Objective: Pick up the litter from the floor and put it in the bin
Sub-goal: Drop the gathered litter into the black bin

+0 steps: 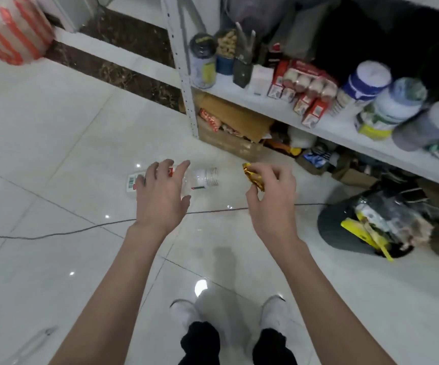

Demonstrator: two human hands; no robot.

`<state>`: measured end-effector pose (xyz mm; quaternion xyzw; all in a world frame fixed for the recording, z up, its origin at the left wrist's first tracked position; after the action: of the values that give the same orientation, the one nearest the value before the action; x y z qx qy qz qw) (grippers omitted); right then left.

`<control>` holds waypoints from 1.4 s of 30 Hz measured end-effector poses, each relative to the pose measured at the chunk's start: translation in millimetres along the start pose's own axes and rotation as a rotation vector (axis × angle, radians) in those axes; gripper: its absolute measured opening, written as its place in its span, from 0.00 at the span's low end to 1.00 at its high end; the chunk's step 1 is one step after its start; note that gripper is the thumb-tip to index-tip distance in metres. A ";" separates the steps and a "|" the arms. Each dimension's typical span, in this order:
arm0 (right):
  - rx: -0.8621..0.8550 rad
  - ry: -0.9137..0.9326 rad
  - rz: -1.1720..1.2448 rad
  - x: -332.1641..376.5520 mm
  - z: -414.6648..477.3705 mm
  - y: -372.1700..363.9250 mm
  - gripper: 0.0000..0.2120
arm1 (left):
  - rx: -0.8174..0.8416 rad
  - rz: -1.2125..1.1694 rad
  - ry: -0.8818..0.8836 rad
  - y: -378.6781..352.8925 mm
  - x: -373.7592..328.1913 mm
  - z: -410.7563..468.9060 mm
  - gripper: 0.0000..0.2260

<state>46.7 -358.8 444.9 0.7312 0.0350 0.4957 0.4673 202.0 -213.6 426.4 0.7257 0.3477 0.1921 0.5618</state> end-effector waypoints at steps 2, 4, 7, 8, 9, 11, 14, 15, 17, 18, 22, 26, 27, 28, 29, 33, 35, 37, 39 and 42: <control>-0.044 -0.056 0.013 -45.9 -12.4 38.7 0.19 | 0.014 0.021 -0.069 -7.6 -64.3 6.0 0.33; -0.087 -0.113 0.012 -92.4 -27.9 76.3 0.20 | 0.027 0.038 -0.137 -16.9 -127.2 9.8 0.33; -0.168 -0.189 -0.006 -161.0 -53.5 128.8 0.19 | 0.039 0.053 -0.244 -32.7 -215.7 14.2 0.33; -0.194 -0.207 -0.004 -183.0 -62.0 143.3 0.19 | 0.044 0.062 -0.278 -38.9 -242.5 15.3 0.33; -0.214 -0.232 0.006 -203.3 -71.7 156.4 0.19 | 0.058 0.075 -0.308 -45.9 -267.7 15.7 0.33; -0.244 -0.301 0.019 -240.7 -89.7 178.0 0.20 | 0.091 0.097 -0.367 -59.7 -311.7 16.4 0.33; -0.306 -0.406 0.021 -290.2 -112.1 199.5 0.20 | 0.128 0.126 -0.461 -80.0 -365.5 20.0 0.34; -0.329 -0.433 0.031 -304.9 -116.6 204.7 0.20 | 0.133 0.135 -0.485 -85.9 -380.7 22.5 0.34; -0.361 -0.505 0.067 -333.2 -123.9 212.3 0.19 | 0.155 0.145 -0.526 -99.8 -409.4 30.1 0.33; -0.374 -0.540 0.083 -346.2 -126.6 215.5 0.19 | 0.174 0.155 -0.549 -107.6 -422.8 35.4 0.32; -0.443 -0.621 0.023 -390.6 -133.0 222.1 0.20 | 0.254 0.255 -0.678 -144.5 -473.0 58.1 0.29; -0.453 -0.728 0.039 -437.0 -127.8 219.2 0.20 | 0.296 0.339 -0.794 -187.1 -517.7 77.5 0.29; -0.468 -0.737 0.048 -446.3 -125.8 218.1 0.20 | 0.308 0.358 -0.815 -199.4 -527.1 80.5 0.29; -0.486 -0.743 0.055 -455.2 -124.8 216.5 0.19 | 0.314 0.374 -0.840 -211.4 -536.0 82.6 0.30; -0.500 -0.751 0.060 -464.1 -123.8 214.5 0.20 | 0.316 0.388 -0.864 -223.7 -544.7 84.9 0.31; -0.500 -0.760 0.082 -503.2 -117.6 203.6 0.20 | 0.322 0.439 -0.897 -273.0 -570.7 95.2 0.33; -0.493 -0.768 0.095 -524.0 -115.0 196.8 0.19 | 0.305 0.433 -0.898 -292.5 -582.8 99.1 0.33; -0.474 -0.768 0.106 -545.3 -111.2 188.2 0.19 | 0.286 0.417 -0.891 -313.0 -593.6 103.4 0.33; -0.446 -0.771 0.103 -568.8 -106.1 179.0 0.19 | 0.258 0.402 -0.876 -332.1 -603.4 109.0 0.36; -0.418 -0.776 0.106 -601.6 -101.9 164.8 0.19 | 0.240 0.343 -0.840 -358.0 -615.2 115.9 0.40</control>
<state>-402.9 -694.5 154.2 0.7538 -0.2816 0.2040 0.5576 -244.8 -690.4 121.3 0.8473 -0.0150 -0.0699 0.5263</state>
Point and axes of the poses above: each hand's wrist, its own z-axis towards the middle knuckle, its own y-axis out of the back of the hand, x = y × z, the point moved 3 cm from there along z, towards the middle knuckle, and after that the axes turned 11 degrees about x, right-handed, at the moved point
